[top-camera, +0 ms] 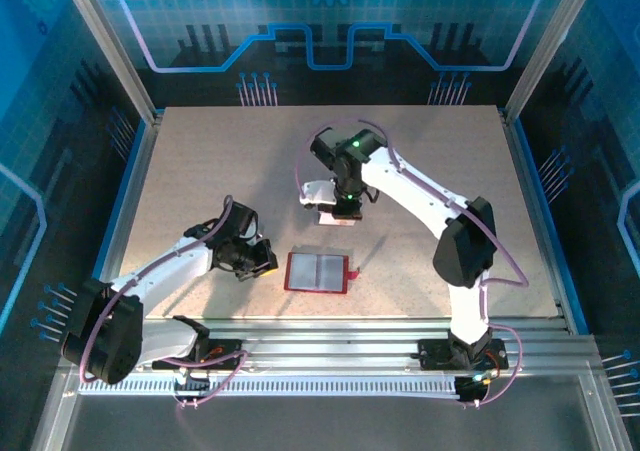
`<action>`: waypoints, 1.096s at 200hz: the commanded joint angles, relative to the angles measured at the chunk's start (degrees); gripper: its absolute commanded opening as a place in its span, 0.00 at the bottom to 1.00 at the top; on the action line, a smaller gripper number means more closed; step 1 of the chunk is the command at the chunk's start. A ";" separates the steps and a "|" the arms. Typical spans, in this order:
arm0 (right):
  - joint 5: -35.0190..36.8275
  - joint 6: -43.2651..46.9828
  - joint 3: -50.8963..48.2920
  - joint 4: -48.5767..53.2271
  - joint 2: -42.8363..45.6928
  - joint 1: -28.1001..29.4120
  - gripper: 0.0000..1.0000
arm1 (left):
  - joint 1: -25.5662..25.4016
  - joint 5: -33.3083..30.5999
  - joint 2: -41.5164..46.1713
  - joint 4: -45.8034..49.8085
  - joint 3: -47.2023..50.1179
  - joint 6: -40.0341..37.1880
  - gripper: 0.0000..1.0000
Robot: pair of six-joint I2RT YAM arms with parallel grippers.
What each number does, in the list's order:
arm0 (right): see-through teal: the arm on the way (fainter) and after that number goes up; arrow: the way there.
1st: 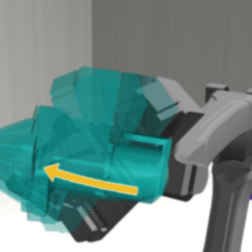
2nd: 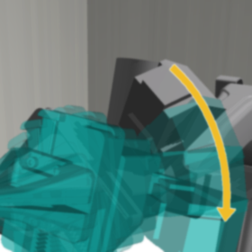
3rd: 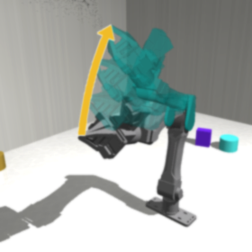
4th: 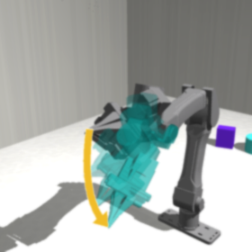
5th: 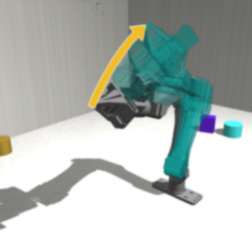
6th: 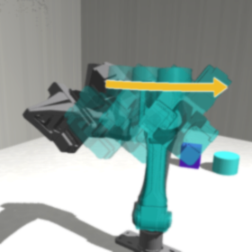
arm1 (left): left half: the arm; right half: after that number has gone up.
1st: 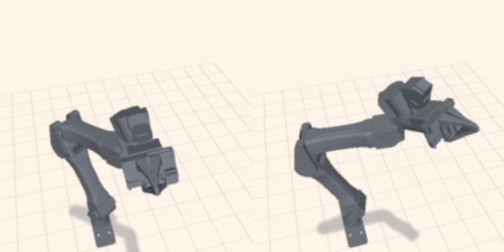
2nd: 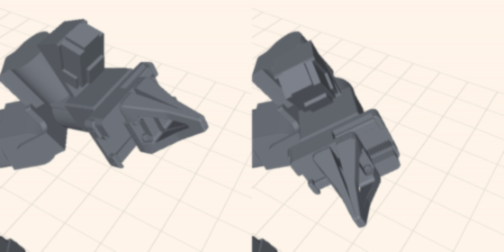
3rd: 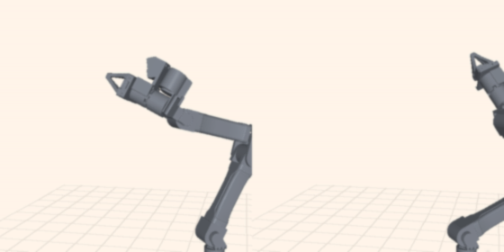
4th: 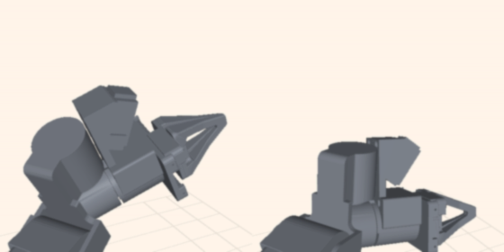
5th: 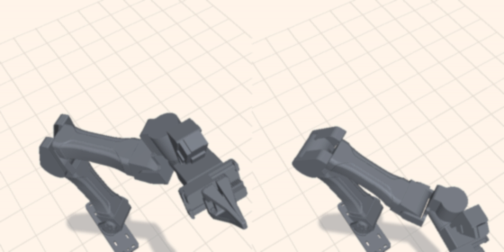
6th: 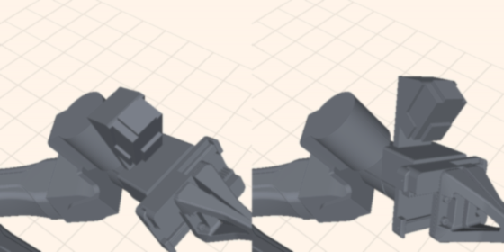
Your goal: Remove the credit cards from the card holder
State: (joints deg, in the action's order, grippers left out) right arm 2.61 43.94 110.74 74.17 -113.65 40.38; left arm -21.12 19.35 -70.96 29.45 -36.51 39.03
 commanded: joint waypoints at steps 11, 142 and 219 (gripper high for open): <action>0.14 3.64 8.55 5.05 -5.00 -1.85 0.00 | 0.62 1.66 1.32 0.43 0.89 0.68 0.06; 3.10 5.50 31.29 8.65 -23.96 -6.58 0.00 | 0.73 2.57 0.83 -2.38 1.96 2.01 0.07; -0.49 5.57 30.49 9.27 -28.10 -7.80 0.00 | 0.75 2.53 0.46 -1.68 1.40 1.40 0.07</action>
State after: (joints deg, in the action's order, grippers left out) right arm 4.58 48.36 141.47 81.43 -141.10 33.17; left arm -20.88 20.64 -70.39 27.53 -35.44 40.53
